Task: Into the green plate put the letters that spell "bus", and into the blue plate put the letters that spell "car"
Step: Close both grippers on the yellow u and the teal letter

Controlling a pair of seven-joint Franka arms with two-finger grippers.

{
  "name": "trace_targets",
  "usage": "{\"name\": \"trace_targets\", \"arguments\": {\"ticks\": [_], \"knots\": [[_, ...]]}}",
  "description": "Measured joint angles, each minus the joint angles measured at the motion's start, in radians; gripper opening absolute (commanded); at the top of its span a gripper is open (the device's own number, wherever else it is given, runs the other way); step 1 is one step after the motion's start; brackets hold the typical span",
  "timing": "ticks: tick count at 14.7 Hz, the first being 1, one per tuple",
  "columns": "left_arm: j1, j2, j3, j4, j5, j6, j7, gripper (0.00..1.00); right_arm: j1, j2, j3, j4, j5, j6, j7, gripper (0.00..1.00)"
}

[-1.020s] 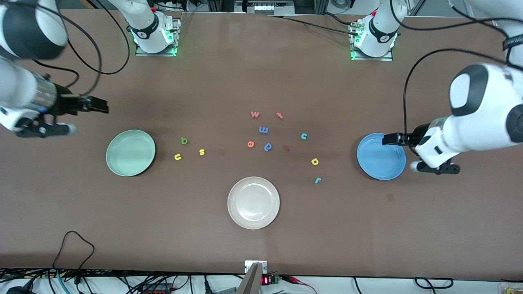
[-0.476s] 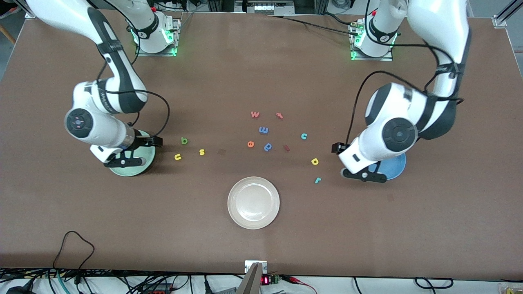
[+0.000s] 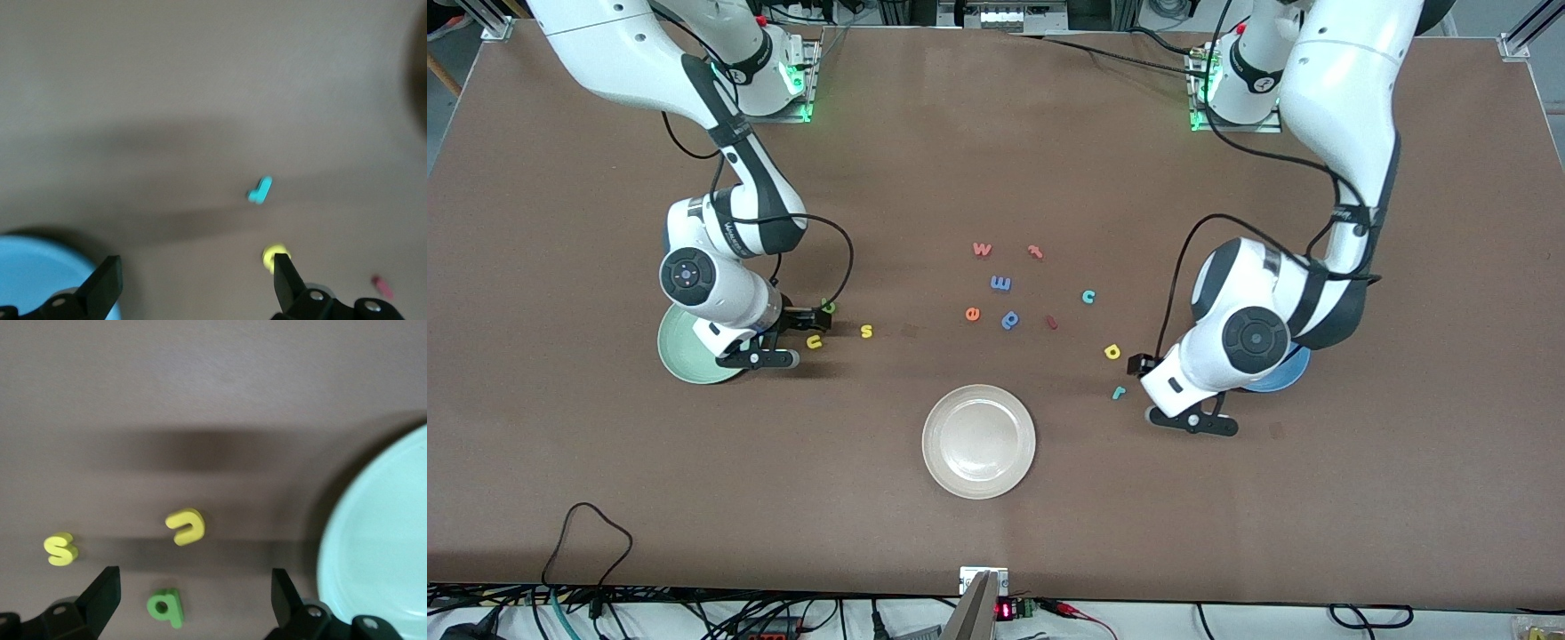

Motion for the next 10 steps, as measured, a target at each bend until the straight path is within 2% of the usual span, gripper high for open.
{"name": "trace_targets", "arguments": {"ticks": [2,4,5,7,10], "knots": [[-0.010,0.051,-0.002,0.012,0.000,0.067,0.000,0.79,0.001,0.013,0.000,0.031,-0.031,0.006,-0.014,1.00],[-0.027,0.090,-0.002,0.023,0.000,0.110,0.000,0.70,0.002,0.030,0.000,0.064,-0.066,0.006,-0.042,0.86],[-0.037,0.106,-0.003,0.026,0.000,0.128,-0.001,0.68,0.004,0.039,0.000,0.075,-0.075,0.006,-0.057,0.73],[-0.048,0.128,-0.003,0.031,0.000,0.154,-0.002,0.65,0.012,0.053,0.000,0.083,-0.082,0.009,-0.077,0.60],[-0.066,0.146,-0.003,0.033,0.000,0.159,-0.002,0.58,0.020,0.064,0.000,0.084,-0.085,0.009,-0.091,0.60]]}}
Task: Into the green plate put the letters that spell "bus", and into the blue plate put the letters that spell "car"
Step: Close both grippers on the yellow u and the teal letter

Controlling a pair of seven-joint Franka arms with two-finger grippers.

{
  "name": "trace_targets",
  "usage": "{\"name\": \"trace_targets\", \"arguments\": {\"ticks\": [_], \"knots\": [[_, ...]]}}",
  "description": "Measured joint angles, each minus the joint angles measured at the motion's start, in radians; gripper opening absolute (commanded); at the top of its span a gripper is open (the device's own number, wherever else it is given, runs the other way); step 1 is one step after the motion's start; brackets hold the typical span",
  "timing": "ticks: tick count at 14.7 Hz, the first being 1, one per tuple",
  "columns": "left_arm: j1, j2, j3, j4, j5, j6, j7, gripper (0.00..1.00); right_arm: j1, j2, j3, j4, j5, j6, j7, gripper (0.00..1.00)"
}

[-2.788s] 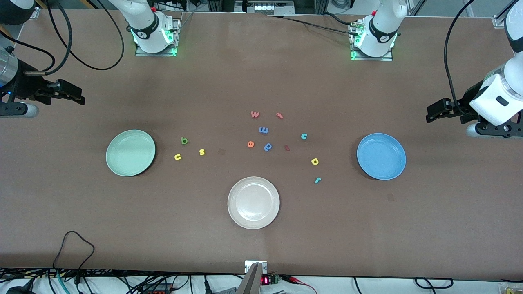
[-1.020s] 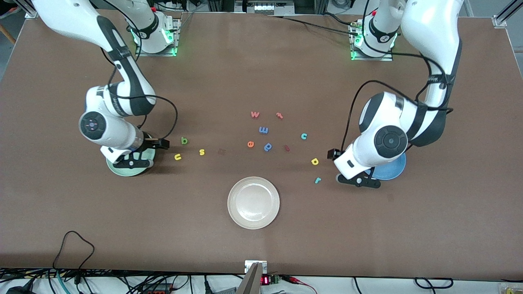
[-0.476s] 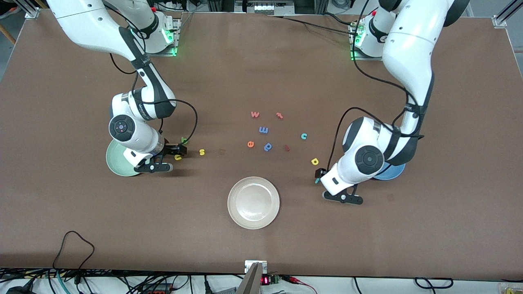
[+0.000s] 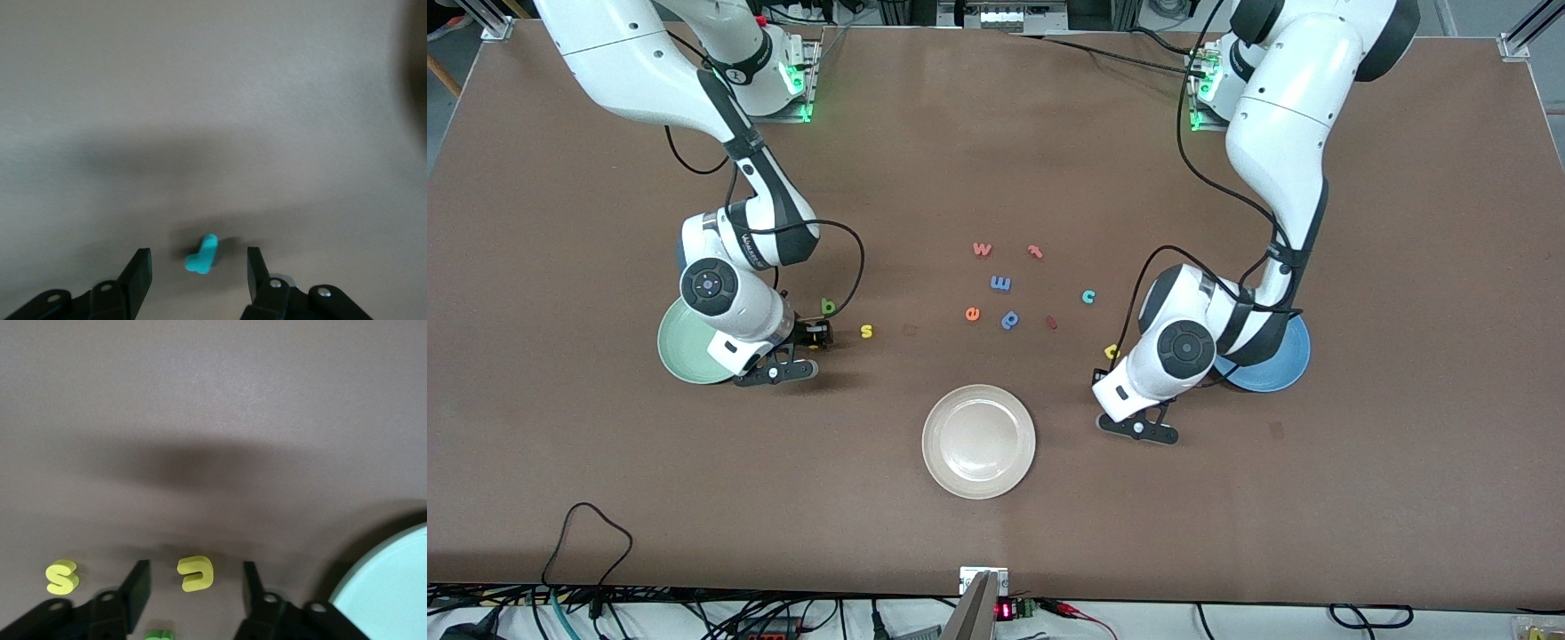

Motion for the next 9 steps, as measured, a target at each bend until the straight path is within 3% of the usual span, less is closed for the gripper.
{"name": "trace_targets", "arguments": {"ticks": [3,9], "knots": [[-0.010,0.011,0.000,0.000,0.000,0.000,0.000,0.50,0.000,0.016,0.000,-0.002,-0.001,-0.001,-0.021,0.60],[-0.010,0.023,0.002,0.002,0.000,0.000,0.001,0.45,0.007,0.036,0.000,-0.004,-0.004,-0.001,-0.027,0.56]]}}
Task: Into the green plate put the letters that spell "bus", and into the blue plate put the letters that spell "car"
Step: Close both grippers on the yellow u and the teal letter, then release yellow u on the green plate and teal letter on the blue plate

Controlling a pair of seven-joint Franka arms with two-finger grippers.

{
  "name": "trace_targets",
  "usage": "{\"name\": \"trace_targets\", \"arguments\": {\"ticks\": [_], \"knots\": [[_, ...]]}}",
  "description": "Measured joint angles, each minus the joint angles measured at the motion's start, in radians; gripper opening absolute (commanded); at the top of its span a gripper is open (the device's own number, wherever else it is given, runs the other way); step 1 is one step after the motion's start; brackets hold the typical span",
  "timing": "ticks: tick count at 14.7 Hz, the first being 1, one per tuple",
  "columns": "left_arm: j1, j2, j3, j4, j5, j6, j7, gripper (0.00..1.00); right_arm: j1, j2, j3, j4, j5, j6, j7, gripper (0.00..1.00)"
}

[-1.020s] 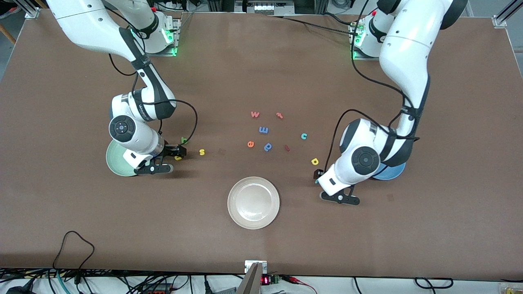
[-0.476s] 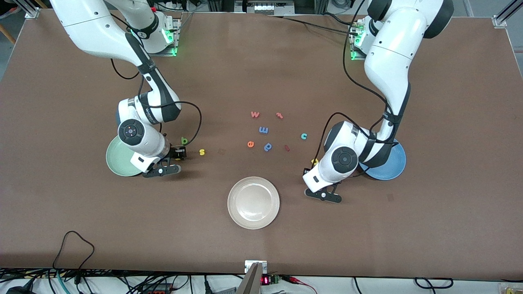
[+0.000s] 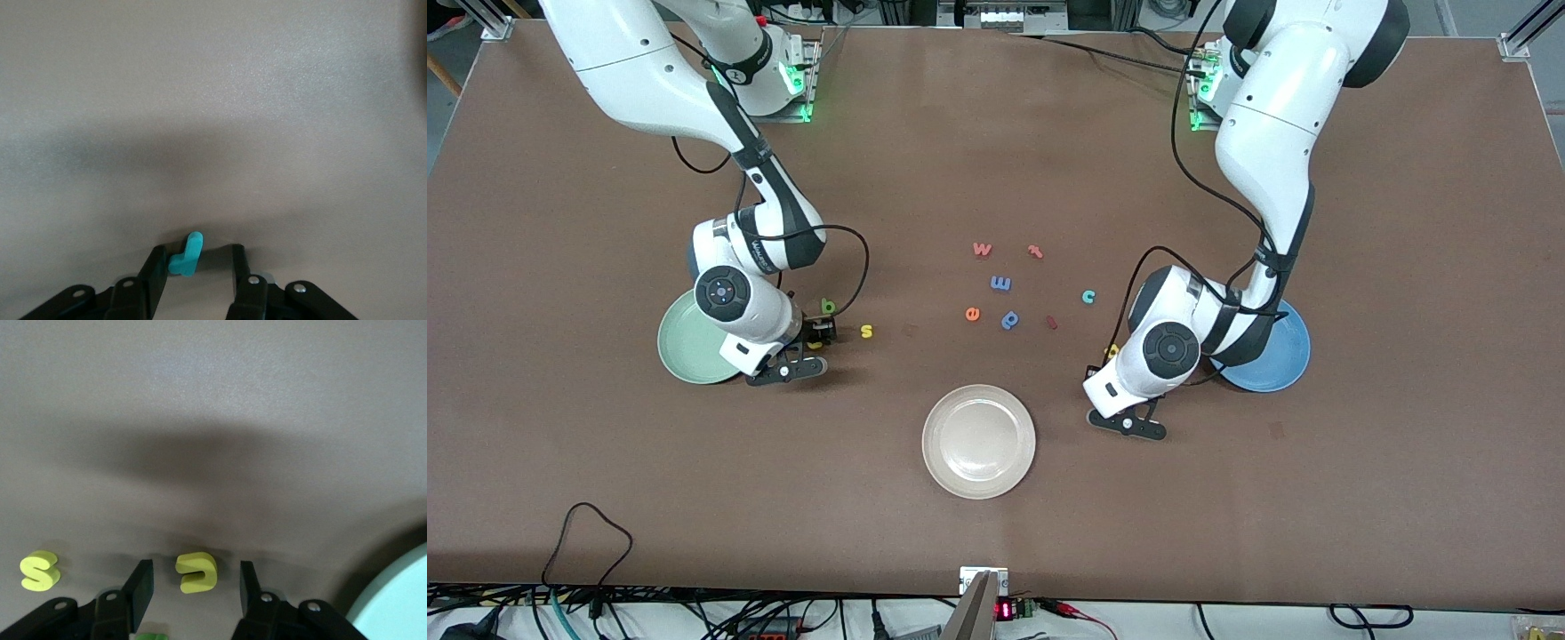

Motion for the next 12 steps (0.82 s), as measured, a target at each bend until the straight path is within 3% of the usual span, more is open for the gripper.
{"name": "trace_targets", "arguments": {"ticks": [6,12], "knots": [[0.001,0.000,0.004,0.001,0.003,-0.002,0.000,0.28,0.001,0.011,0.000,0.000,-0.002,0.000,-0.004,0.50],[0.005,0.000,0.008,0.003,0.004,-0.007,0.000,0.07,0.001,0.009,-0.003,0.000,-0.005,0.000,-0.005,0.08]]}}
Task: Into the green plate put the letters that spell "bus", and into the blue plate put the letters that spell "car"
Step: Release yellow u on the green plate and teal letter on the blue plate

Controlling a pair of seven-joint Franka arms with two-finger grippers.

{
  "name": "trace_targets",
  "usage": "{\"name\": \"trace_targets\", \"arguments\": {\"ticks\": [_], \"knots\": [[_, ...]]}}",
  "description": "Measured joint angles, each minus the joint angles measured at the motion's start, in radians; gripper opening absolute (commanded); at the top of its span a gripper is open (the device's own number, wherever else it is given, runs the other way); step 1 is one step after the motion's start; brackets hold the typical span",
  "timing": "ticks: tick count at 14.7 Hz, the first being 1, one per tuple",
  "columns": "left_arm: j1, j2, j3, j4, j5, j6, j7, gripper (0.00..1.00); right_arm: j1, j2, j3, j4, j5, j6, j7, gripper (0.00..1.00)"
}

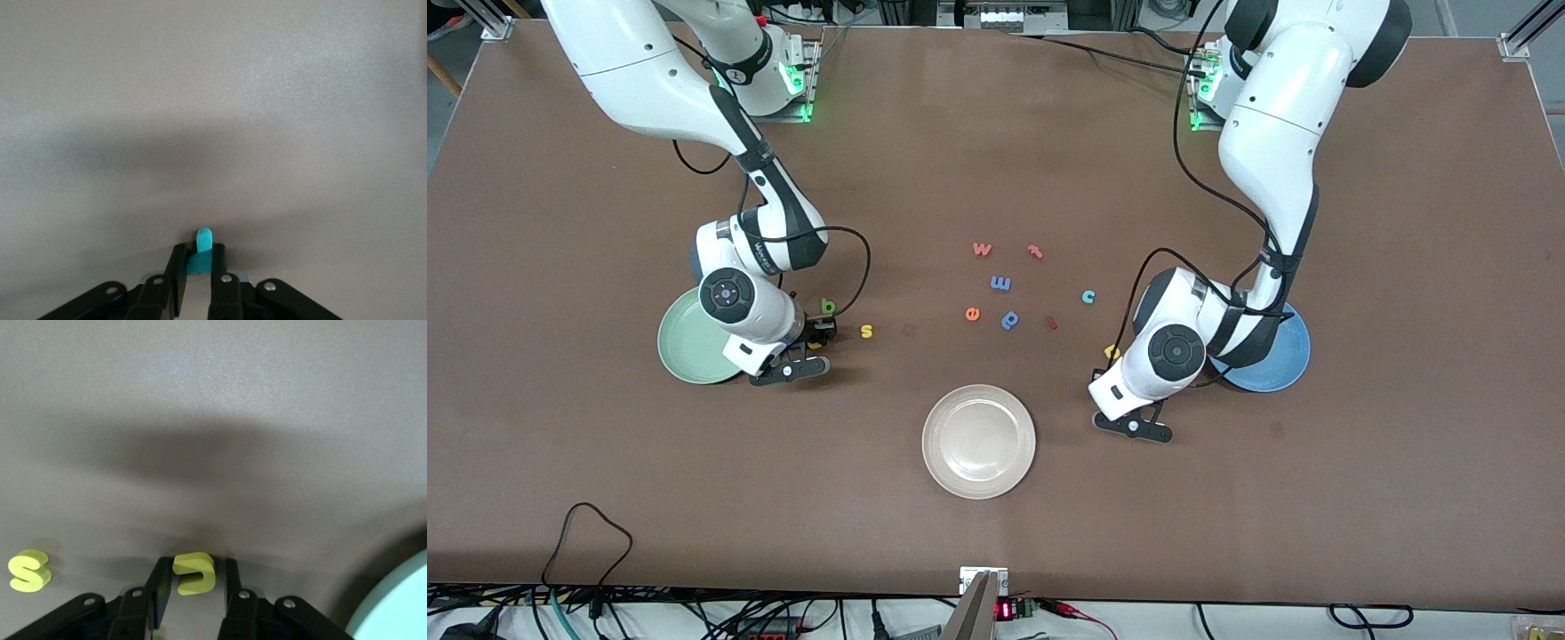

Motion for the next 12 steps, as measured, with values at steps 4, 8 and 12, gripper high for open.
{"name": "trace_targets", "arguments": {"ticks": [4,8,12], "knots": [[0.000,0.000,0.000,0.000,0.000,0.000,0.000,0.01,0.000,-0.001,0.000,0.000,0.000,0.000,0.000,0.00],[0.003,0.000,0.005,0.009,0.000,0.006,0.000,0.01,-0.008,-0.017,-0.006,0.010,0.000,-0.022,0.000,0.00],[0.056,-0.038,0.018,0.034,0.000,-0.054,0.000,0.01,-0.098,-0.122,-0.014,0.019,0.000,-0.203,-0.047,0.00]]}}
